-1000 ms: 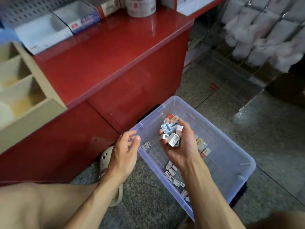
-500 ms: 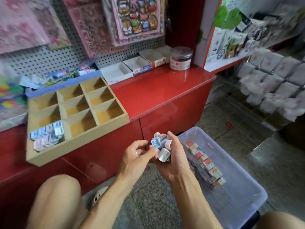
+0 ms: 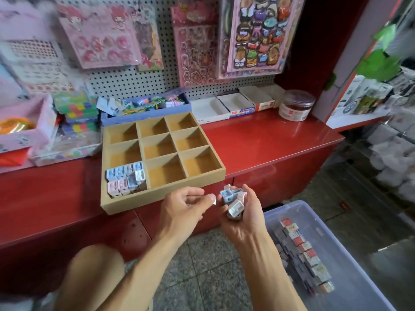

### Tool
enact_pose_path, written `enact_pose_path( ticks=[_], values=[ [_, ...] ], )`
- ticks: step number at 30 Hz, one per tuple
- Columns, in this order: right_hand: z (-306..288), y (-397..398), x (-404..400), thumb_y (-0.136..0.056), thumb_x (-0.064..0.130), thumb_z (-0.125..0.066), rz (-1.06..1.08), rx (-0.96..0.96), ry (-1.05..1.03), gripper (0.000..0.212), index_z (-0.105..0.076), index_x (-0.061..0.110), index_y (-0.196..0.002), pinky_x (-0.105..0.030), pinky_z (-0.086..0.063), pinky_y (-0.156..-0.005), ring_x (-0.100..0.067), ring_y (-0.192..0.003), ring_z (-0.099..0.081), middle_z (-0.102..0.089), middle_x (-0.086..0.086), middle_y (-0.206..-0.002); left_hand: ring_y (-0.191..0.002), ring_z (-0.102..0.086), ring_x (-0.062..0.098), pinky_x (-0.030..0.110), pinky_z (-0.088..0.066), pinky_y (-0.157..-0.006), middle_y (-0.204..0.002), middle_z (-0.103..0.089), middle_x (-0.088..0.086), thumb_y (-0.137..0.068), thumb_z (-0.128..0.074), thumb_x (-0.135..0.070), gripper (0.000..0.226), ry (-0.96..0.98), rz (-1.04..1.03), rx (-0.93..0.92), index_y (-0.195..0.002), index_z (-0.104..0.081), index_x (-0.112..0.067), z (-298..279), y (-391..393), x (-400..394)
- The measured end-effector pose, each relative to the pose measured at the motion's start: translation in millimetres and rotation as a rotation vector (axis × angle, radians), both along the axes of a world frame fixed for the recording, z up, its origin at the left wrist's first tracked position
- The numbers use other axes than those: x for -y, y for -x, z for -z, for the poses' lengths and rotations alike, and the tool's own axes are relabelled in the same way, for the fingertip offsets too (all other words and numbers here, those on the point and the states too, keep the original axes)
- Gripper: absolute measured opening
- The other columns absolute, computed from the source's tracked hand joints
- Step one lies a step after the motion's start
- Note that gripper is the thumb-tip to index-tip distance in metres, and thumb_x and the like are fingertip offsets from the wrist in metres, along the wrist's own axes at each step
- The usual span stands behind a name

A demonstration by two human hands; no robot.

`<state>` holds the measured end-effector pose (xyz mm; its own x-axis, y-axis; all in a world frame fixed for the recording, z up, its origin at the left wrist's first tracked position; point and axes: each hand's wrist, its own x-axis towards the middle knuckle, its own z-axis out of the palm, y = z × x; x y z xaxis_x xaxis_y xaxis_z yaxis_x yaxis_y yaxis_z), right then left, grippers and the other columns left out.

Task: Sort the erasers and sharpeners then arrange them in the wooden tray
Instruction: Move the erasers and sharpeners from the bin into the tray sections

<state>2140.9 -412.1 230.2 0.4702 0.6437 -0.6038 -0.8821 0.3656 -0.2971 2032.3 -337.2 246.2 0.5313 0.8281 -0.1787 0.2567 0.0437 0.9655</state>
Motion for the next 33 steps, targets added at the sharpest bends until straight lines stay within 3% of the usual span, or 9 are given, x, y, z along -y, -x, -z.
enact_pose_path(
  ticks=[4,8,12,18,24,28,31,33],
  values=[
    [-10.9,5.1,-22.9,-0.1,0.032,-0.05,-0.044,0.042,0.028,0.028,-0.056,0.006,-0.092,-0.017,-0.041,-0.033,-0.02,-0.051,-0.058,-0.059,-0.011,-0.077,-0.075,-0.071,0.009,0.018,-0.055,-0.071,-0.079,-0.076,-0.004,-0.068,-0.087,-0.013,0.023,-0.028,-0.001,0.072,-0.088,-0.075,-0.017,-4.1,18.3,-28.1],
    [-16.9,10.3,-50.4,-0.098,0.028,-0.051,-0.102,0.113,0.039,0.019,-0.057,0.01,-0.095,-0.017,-0.04,-0.034,-0.02,-0.052,-0.058,-0.061,-0.007,-0.077,-0.083,-0.072,0.012,0.021,-0.056,-0.077,-0.087,-0.076,-0.004,-0.067,-0.085,0.0,0.031,-0.075,-0.053,0.121,-0.091,-0.074,-0.017,-5.2,38.5,-60.5],
    [-22.9,16.2,-71.2,-0.101,0.029,-0.047,-0.141,0.163,0.052,0.026,-0.057,0.012,-0.084,-0.015,-0.038,-0.034,-0.017,-0.049,-0.058,-0.065,-0.004,-0.065,-0.081,-0.072,0.008,0.014,-0.053,-0.07,-0.085,-0.076,-0.008,-0.072,-0.079,0.007,0.033,-0.109,-0.12,0.161,-0.092,-0.074,-0.019,-7.1,60.6,-93.1],
    [-23.4,26.8,-92.2,-0.099,0.034,-0.048,-0.189,0.204,0.057,0.029,-0.057,0.013,-0.081,-0.013,-0.037,-0.036,-0.016,-0.051,-0.059,-0.062,-0.006,-0.072,-0.076,-0.07,0.0,0.01,-0.05,-0.065,-0.085,-0.075,-0.007,-0.07,-0.081,0.005,0.029,-0.092,-0.193,0.124,-0.088,-0.075,-0.018,-3.6,82.3,-126.9],
    [-25.6,32.8,-103.5,-0.1,0.034,-0.046,-0.219,0.202,0.044,0.032,-0.058,0.011,-0.08,-0.013,-0.037,-0.036,-0.016,-0.051,-0.058,-0.062,-0.007,-0.069,-0.074,-0.066,0.007,0.025,-0.057,-0.064,-0.097,-0.071,0.0,-0.065,-0.078,0.014,0.047,-0.233,-0.182,0.054,-0.097,-0.066,-0.018,-1.4,82.5,-153.3],
    [-28.1,32.7,-108.4,-0.1,0.034,-0.046,-0.226,0.198,0.036,0.032,-0.057,0.012,-0.08,-0.013,-0.037,-0.036,-0.016,-0.053,-0.058,-0.063,-0.005,-0.067,-0.062,-0.055,0.012,0.023,-0.05,-0.053,-0.078,-0.067,-0.001,-0.065,-0.078,0.011,0.047,-0.302,-0.125,-0.016,-0.089,-0.068,-0.028,-4.8,83.2,-167.0],
    [-28.8,33.5,-111.4,-0.101,0.036,-0.045,-0.235,0.209,0.051,0.033,-0.056,0.013,-0.08,-0.014,-0.037,-0.035,-0.016,-0.053,-0.058,-0.063,-0.004,-0.067,-0.062,-0.052,0.012,0.026,-0.046,-0.06,-0.072,-0.065,0.001,-0.063,-0.084,0.005,0.042,-0.302,-0.047,-0.037,-0.086,-0.072,-0.029,-7.5,86.3,-175.0],
    [-29.7,33.6,-112.7,-0.101,0.036,-0.045,-0.235,0.215,0.062,0.033,-0.056,0.013,-0.079,-0.014,-0.036,-0.034,-0.016,-0.054,-0.057,-0.063,-0.004,-0.066,-0.068,-0.057,0.011,0.028,-0.049,-0.067,-0.081,-0.07,0.003,-0.064,-0.087,-0.001,0.039,-0.302,-0.014,-0.03,-0.087,-0.072,-0.029,-8.7,88.7,-180.5]
  ],
)
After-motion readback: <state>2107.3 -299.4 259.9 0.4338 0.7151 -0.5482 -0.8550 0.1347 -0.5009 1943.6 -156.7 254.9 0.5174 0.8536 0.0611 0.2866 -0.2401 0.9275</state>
